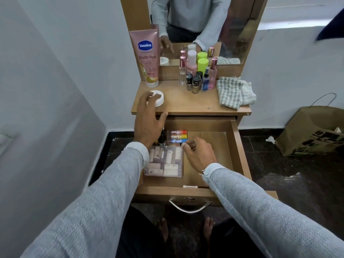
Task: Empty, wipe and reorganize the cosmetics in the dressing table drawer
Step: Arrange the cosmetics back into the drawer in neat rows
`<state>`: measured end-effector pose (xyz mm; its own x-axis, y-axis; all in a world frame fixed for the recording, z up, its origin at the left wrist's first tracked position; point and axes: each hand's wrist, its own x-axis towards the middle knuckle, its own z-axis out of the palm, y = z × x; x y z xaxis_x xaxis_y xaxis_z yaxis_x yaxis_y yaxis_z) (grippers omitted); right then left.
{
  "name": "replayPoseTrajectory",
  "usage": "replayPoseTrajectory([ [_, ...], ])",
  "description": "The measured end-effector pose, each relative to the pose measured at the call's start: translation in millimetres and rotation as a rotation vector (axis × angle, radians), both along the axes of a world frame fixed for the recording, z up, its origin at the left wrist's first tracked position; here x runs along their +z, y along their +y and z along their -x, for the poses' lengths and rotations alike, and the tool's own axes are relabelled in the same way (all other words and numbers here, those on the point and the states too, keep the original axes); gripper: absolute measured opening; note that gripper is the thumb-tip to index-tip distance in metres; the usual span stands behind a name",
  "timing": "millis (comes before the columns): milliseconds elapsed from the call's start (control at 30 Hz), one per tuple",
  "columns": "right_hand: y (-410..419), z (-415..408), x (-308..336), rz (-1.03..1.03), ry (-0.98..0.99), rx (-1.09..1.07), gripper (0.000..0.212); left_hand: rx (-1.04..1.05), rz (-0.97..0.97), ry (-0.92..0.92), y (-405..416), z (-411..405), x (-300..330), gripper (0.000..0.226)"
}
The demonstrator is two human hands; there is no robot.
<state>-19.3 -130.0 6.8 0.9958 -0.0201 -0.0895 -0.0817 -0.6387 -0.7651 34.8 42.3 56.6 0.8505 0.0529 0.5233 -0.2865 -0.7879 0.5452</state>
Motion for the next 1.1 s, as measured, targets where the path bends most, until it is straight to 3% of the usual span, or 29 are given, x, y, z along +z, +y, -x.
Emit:
replayPoseTrajectory([
  [100, -5, -2, 8, -0.019, -0.062, -0.046, 0.009, -0.109, -0.038, 0.005, -19, 4, 6, 0.036],
  [200, -14, -11, 20, -0.027, -0.166, -0.079, 0.008, -0.149, 0.047, 0.073, -36, -4, 15, 0.032],
  [467, -39, -81, 75, -0.007, -0.337, -0.155, 0.013, -0.045, 0.281, 0.294, -64, -59, 33, 0.038],
  [667, -34, -118, 84, 0.038, -0.436, -0.130, 0.021, -0.022, 0.258, 0.278, -74, -95, 33, 0.038],
  [1100, -23, -151, 67, 0.095, -0.416, -0.208, 0.036, -0.035, 0.116, 0.170, -74, -112, 13, 0.031],
])
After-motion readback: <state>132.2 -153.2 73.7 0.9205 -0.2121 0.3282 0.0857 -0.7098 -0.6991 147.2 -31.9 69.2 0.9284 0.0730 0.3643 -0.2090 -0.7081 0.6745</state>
